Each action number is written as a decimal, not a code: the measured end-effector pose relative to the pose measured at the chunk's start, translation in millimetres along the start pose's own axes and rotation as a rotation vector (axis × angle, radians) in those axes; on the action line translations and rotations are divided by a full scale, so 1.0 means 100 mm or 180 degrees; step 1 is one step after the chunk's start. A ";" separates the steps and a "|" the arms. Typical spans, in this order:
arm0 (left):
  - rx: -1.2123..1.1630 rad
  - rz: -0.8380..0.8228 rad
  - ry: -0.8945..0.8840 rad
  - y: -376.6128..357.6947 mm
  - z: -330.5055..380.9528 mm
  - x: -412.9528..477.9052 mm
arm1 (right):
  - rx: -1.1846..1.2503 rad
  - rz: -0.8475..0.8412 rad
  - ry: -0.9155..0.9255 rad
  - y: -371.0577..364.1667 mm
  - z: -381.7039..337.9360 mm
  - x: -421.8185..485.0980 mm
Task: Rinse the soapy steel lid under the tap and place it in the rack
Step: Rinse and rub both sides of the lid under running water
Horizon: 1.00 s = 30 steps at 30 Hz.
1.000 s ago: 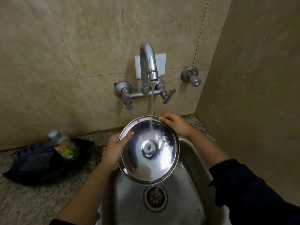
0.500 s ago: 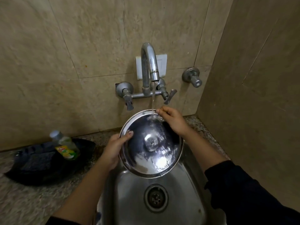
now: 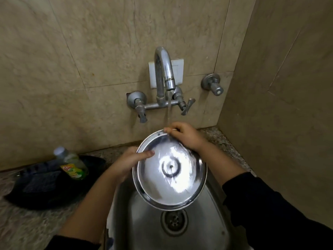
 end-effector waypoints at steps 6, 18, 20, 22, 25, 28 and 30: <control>0.0001 -0.0022 -0.0439 -0.08 0.25 0.03 | -0.0591 -0.0283 0.0803 -0.27 -0.52 0.00; -0.0271 0.0683 -0.0558 0.18 0.21 -0.07 | -0.0936 -0.0273 0.0669 -0.22 -0.46 -0.03; -0.0659 0.0973 -0.0458 0.40 0.08 -0.11 | -0.0791 0.0058 0.0057 0.07 -0.10 -0.06; -0.1143 0.1248 -0.0361 0.57 -0.05 -0.16 | -0.0786 0.0430 -0.0218 0.23 0.16 -0.21; -0.1468 0.1578 -0.0232 0.58 -0.24 -0.23 | -0.0289 0.1120 -0.0635 0.15 0.41 -0.55; -0.1549 0.1627 -0.0208 0.42 -0.37 -0.29 | 0.0179 0.2015 -0.1172 0.14 0.64 -1.03; -0.1712 0.1722 -0.0201 0.39 -0.47 -0.34 | 0.0311 0.2274 -0.1451 0.08 0.79 -1.29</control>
Point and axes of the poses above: each hand's wrist, its own x-axis towards the middle knuckle, its own y-axis out of the back of the hand, z = x × y, the point moved 10 cm from there along x, towards the middle knuckle, and after that the axes turned 13 degrees about z, right-handed, at the moved point
